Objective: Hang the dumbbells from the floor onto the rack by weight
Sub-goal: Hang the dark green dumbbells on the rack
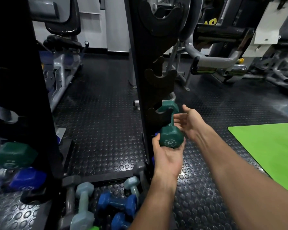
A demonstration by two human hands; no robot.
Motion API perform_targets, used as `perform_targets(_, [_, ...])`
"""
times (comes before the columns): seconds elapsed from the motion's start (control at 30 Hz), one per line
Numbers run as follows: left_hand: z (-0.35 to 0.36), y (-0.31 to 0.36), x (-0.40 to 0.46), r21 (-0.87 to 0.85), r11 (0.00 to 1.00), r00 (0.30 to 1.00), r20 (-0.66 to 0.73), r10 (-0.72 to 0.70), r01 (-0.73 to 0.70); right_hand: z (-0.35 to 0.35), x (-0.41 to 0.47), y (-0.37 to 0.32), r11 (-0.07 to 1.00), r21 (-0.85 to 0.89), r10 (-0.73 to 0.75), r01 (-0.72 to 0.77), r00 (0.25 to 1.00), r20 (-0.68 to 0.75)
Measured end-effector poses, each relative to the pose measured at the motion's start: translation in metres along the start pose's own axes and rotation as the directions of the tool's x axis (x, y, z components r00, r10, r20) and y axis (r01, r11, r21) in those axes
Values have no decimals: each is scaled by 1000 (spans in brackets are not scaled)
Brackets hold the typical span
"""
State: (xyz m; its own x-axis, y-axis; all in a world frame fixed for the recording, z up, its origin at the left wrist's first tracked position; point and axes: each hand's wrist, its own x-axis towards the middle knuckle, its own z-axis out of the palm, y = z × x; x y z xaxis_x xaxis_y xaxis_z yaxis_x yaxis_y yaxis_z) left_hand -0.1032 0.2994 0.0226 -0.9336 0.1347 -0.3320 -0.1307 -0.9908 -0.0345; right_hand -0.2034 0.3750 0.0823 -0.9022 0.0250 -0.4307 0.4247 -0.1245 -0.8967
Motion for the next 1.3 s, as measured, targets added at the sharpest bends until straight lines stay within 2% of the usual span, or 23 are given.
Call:
perform_targets(0.2, [3, -3, -2, -71, 997, 999, 36, -16, 19, 3, 4, -4, 1000, -29, -7, 7, 1000, -9])
perform_targets(0.43, [-3, -10, -3, -308, 948, 994, 97, -48, 76, 4, 3, -7, 998, -43, -41, 43, 998, 45])
perform_targets(0.53, [-1, -12, -3, -312, 947, 994, 96, -54, 82, 6, -3, -7, 999, -31, -27, 30, 997, 79])
perform_targets(0.7, [4, -12, -2, -330, 942, 997, 64, -40, 59, 5, -6, 2, 996, 85, -16, 10, 997, 69])
perform_targets(0.77, [4, -15, -1, -359, 929, 994, 94, -57, 87, 4, -5, 3, 998, 48, -30, 27, 998, 64])
perform_targets(0.87, [-3, -15, 0, -306, 943, 991, 80, -112, 131, 5, -3, 2, 998, 23, -61, 59, 993, 97])
perform_targets(0.97, [-14, -7, 1, -175, 977, 984, -107, -141, 121, 12, -2, 6, 998, 42, -57, 51, 988, 144])
perform_targets(1.03, [-17, 2, 3, -104, 993, 963, -257, -84, 59, 15, -1, 11, 998, 59, -46, 37, 988, 147])
perform_targets(1.07, [-16, 6, 3, -79, 997, 956, -290, -45, 23, 16, 1, 15, 998, 59, -43, 34, 988, 151])
perform_targets(1.2, [-13, 16, -4, -88, 996, 963, -266, -37, 14, 17, 7, 28, 989, -141, -36, 50, 995, 98])
perform_targets(1.3, [-18, 18, -11, 26, 999, 977, -213, -15, 21, 17, 8, 27, 980, -180, -71, 87, 993, 94])
